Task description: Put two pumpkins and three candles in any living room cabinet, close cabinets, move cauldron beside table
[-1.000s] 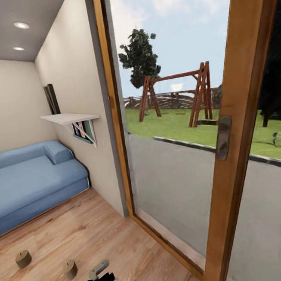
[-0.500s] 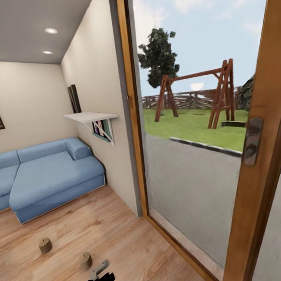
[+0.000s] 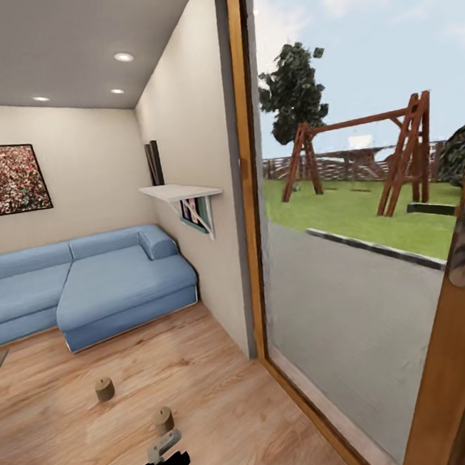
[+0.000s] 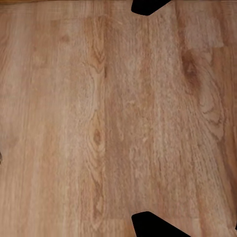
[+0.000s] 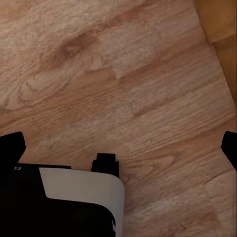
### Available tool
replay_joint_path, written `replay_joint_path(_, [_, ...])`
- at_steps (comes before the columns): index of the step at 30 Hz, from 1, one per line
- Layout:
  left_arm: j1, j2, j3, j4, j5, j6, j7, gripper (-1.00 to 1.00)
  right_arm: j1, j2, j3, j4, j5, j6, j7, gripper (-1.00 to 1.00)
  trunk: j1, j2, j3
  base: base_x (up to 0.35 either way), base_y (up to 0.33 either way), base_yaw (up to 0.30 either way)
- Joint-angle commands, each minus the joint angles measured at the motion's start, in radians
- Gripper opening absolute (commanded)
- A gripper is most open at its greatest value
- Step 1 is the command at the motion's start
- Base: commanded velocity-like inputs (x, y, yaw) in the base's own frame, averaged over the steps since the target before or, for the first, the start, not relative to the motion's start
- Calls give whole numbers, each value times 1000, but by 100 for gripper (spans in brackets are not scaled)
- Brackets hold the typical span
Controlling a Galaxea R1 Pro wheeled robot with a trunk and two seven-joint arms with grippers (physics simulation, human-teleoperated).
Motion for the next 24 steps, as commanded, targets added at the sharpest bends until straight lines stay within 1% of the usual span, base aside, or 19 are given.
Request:
replay_joint_path(1, [-1, -1, -8, 2, 6, 1, 2, 100, -1, 0, 9, 1, -9, 2, 5, 100, 0, -1, -1, 165, -197, 108])
replay_joint_path(6, [-2, 0, -8, 2, 6, 1, 2, 100, -1, 0, 8, 1, -11, 2, 5, 100, 0, -1, 0, 214, -235, 52])
replay_joint_path(9, [-2, 0, -8, 2, 6, 1, 2, 100, -1, 0, 8, 1, -11, 1, 5, 100, 0, -1, 1, 236, -252, 170])
replay_joint_path(18, [-2, -1, -8, 2, 6, 1, 2, 100, -1, 0, 9, 1, -11, 1, 5, 100, 0, -1, 7, 240, -245, 244])
replay_joint_path(20, [-2, -1, -8, 2, 6, 1, 2, 100, -1, 0, 9, 1, -11, 2, 5, 100, 0, -1, 8, 216, -85, 259])
replay_joint_path(24, [-2, -1, -8, 2, 6, 1, 2, 100, -1, 0, 9, 1, -11, 2, 5, 100, 0, -1, 10, 76, -33, 264])
